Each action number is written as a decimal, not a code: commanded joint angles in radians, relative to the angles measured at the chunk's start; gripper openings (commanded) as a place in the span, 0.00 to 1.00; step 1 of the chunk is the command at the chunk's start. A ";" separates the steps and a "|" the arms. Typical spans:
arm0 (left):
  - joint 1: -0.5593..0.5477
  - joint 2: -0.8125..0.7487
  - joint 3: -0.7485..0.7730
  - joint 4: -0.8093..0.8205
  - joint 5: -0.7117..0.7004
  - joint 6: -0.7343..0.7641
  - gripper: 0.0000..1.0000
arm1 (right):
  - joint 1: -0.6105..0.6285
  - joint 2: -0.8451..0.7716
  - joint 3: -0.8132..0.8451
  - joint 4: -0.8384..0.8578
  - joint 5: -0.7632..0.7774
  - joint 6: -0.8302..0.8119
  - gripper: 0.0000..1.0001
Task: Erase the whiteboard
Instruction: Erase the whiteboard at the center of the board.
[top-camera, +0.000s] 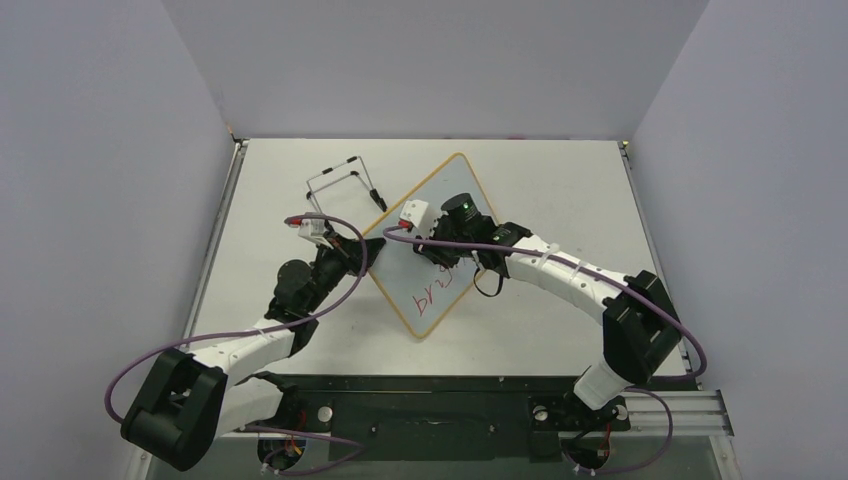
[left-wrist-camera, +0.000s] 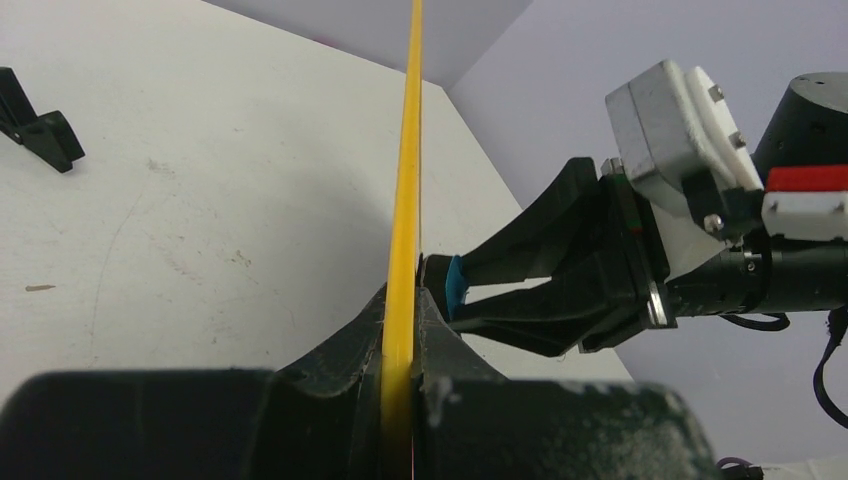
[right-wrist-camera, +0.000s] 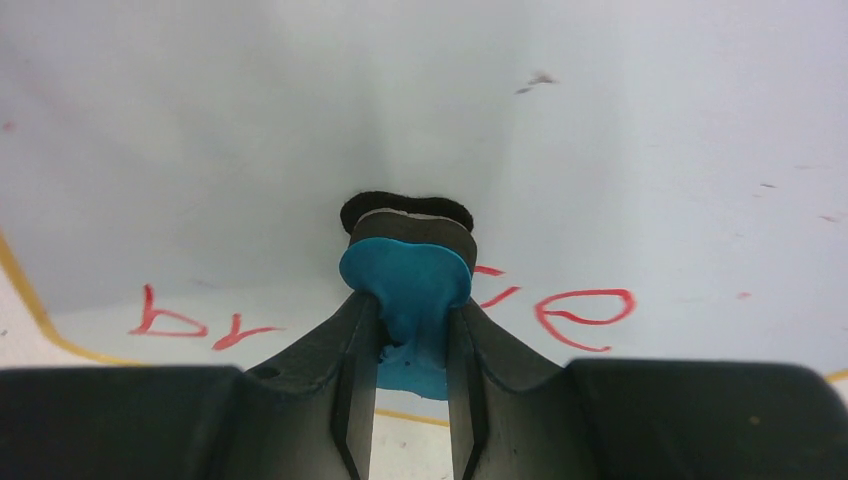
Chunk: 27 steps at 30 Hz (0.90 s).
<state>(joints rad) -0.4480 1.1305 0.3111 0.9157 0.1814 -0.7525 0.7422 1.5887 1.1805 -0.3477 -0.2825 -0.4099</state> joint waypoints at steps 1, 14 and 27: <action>-0.016 -0.012 -0.014 0.084 0.041 -0.035 0.00 | -0.019 -0.035 -0.020 0.141 0.130 0.060 0.00; -0.014 -0.018 0.012 0.051 0.047 -0.036 0.00 | 0.039 0.000 0.054 -0.088 -0.134 -0.149 0.00; -0.016 -0.008 -0.030 0.111 0.034 -0.068 0.00 | -0.029 -0.018 0.030 0.060 0.131 0.038 0.00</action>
<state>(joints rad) -0.4511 1.1301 0.2718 0.9443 0.1635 -0.8055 0.7357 1.5948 1.1965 -0.3332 -0.2398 -0.3733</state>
